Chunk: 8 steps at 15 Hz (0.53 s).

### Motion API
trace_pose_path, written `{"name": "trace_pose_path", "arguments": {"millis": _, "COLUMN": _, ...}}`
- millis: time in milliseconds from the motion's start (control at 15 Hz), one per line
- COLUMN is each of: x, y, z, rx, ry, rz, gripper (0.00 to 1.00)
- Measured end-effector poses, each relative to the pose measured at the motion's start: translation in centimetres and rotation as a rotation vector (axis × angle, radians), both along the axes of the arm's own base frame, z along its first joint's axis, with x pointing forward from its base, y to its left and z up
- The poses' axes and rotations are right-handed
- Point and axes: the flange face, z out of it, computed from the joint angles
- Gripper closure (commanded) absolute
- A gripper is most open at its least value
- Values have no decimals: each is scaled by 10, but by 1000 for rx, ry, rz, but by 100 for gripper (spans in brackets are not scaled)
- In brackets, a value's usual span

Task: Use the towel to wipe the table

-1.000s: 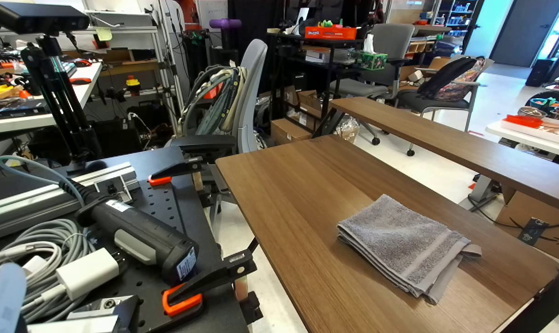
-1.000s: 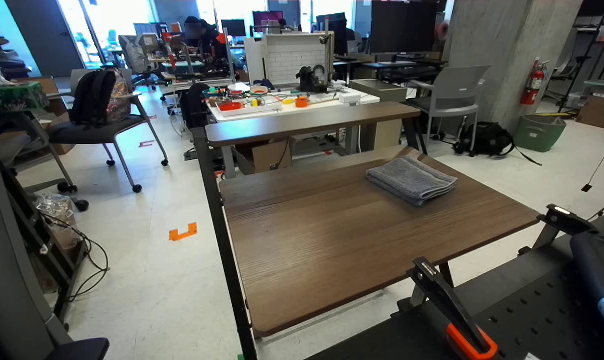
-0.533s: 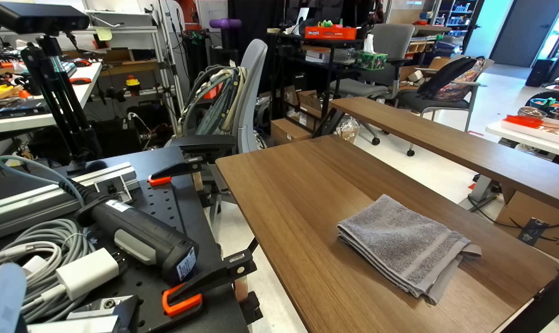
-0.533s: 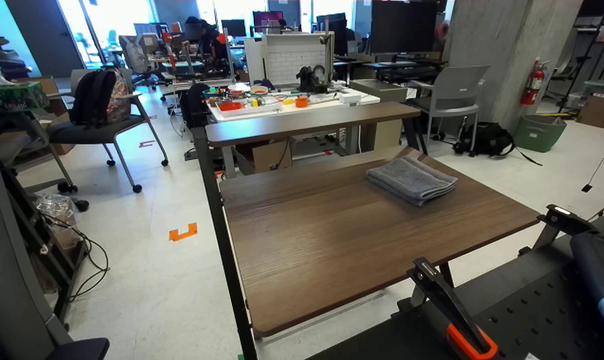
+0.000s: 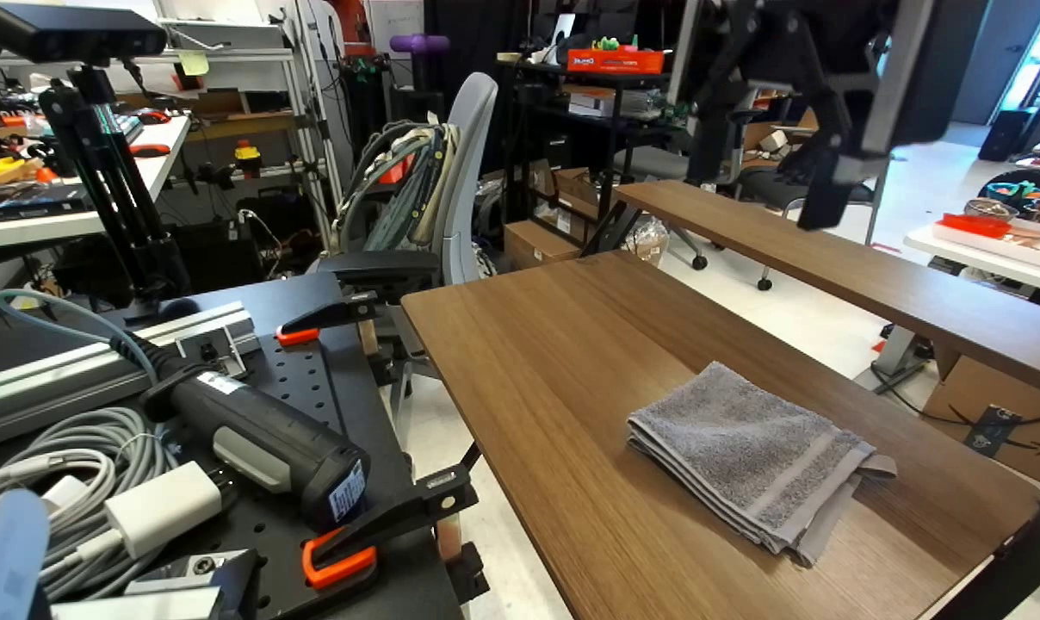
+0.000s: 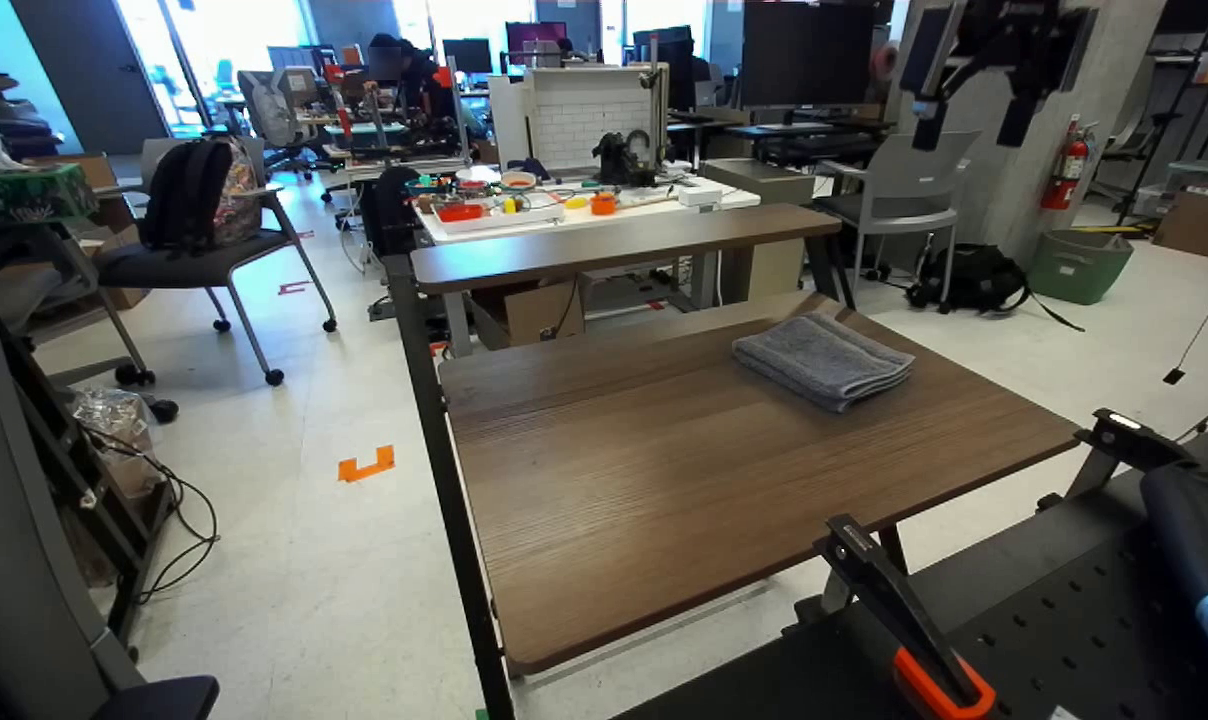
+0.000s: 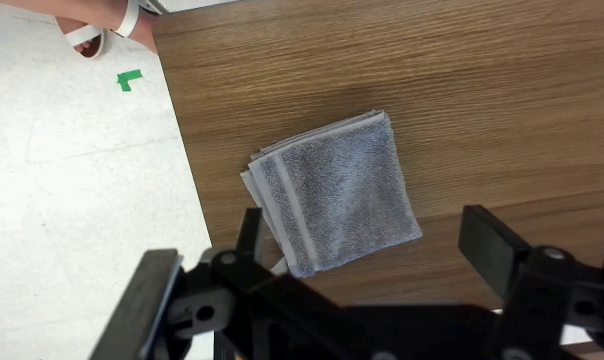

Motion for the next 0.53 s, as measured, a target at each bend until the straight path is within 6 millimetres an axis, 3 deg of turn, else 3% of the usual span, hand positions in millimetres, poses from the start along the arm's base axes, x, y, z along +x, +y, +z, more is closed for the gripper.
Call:
{"name": "trace_pose_path", "arguments": {"millis": 267, "x": 47, "y": -13, "z": -62, "rx": -23, "ry": 57, "rz": -13, "gripper": 0}}
{"name": "trace_pose_path", "arguments": {"millis": 533, "x": 78, "y": -17, "z": -128, "rx": -48, "ry": 112, "rz": -2, "gripper": 0}}
